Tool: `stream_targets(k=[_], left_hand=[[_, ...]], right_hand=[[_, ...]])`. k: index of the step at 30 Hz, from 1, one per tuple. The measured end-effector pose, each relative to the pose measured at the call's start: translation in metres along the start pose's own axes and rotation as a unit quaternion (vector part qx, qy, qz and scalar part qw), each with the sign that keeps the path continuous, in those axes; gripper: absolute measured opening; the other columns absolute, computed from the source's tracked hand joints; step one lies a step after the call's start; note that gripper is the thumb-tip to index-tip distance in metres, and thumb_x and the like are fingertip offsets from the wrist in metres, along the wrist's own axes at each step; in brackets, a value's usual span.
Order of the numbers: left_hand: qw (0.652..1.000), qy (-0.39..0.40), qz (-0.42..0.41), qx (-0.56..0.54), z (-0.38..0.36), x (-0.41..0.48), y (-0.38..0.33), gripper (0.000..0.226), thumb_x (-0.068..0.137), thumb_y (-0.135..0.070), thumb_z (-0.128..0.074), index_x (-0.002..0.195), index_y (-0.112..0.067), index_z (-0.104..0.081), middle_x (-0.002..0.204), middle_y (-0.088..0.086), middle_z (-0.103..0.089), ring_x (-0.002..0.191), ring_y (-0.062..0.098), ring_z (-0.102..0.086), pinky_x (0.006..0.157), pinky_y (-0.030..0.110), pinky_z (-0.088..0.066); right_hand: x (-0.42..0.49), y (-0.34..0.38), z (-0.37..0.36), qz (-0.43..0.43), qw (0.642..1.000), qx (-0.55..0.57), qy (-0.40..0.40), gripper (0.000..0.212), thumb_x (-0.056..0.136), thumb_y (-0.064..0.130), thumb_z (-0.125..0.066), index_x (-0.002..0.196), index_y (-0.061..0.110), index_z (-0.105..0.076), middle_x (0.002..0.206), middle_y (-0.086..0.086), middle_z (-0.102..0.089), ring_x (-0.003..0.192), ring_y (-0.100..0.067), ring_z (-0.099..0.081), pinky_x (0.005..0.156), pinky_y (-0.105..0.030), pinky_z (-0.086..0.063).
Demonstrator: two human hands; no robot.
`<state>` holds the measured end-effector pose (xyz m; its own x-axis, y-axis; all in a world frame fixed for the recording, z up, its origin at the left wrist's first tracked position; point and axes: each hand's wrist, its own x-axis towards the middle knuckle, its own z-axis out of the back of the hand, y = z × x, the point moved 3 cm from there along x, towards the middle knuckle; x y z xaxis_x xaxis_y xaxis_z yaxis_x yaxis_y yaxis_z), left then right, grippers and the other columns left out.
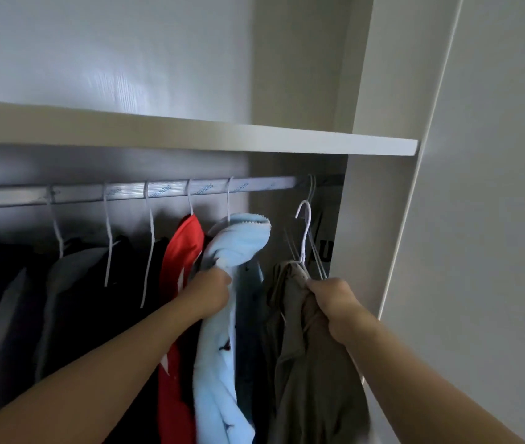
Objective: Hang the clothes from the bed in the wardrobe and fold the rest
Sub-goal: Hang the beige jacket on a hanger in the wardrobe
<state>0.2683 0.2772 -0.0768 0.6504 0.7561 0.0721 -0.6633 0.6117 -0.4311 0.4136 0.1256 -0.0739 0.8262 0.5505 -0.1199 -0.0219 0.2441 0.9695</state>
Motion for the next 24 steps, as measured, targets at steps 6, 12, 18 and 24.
stream_targets(k=[6, 12, 18, 24], left_hand=[[0.992, -0.075, -0.049, -0.090, 0.013, 0.015, -0.006, 0.054, 0.087, -0.024, -0.053, 0.137, -0.034, -0.036, 0.121, 0.017, -0.057, 0.104, 0.034, -0.060, 0.079, 0.032, -0.051], [0.996, -0.044, -0.062, -0.036, 0.023, 0.036, -0.013, 0.059, 0.086, -0.016, -0.049, 0.140, -0.031, -0.032, 0.104, 0.014, -0.064, 0.068, 0.025, -0.068, 0.059, 0.031, -0.053], [0.961, -0.057, 0.041, -0.266, 0.015, 0.041, 0.002, 0.045, 0.084, -0.007, -0.045, 0.125, -0.023, -0.037, 0.067, 0.009, -0.052, 0.042, 0.022, -0.053, 0.033, 0.021, -0.038], [0.934, -0.090, 0.084, -0.337, 0.010, 0.038, 0.017, 0.033, 0.082, -0.013, -0.045, 0.112, -0.027, -0.045, 0.076, 0.008, -0.054, 0.044, 0.019, -0.056, 0.035, 0.018, -0.040]], right_hand=[[0.029, 0.059, -0.025, 0.069, 0.998, 0.001, -0.004, 0.033, 0.090, 0.028, -0.059, 0.064, 0.009, -0.050, 0.067, -0.009, -0.052, 0.067, -0.024, -0.051, 0.067, -0.030, -0.040], [0.061, 0.083, -0.063, 0.104, 0.991, -0.077, 0.021, 0.036, 0.093, 0.031, -0.056, 0.063, 0.014, -0.044, 0.064, -0.001, -0.046, 0.062, -0.017, -0.046, 0.065, -0.027, -0.038], [0.070, 0.082, -0.097, 0.130, 0.980, -0.137, 0.056, 0.036, 0.095, 0.016, -0.051, 0.060, 0.016, -0.040, 0.060, -0.001, -0.042, 0.054, -0.011, -0.039, 0.048, -0.021, -0.031], [0.067, 0.054, -0.112, 0.129, 0.974, -0.172, 0.076, 0.033, 0.093, 0.017, -0.053, 0.060, 0.014, -0.048, 0.059, 0.000, -0.045, 0.056, -0.012, -0.043, 0.044, -0.018, -0.031]])
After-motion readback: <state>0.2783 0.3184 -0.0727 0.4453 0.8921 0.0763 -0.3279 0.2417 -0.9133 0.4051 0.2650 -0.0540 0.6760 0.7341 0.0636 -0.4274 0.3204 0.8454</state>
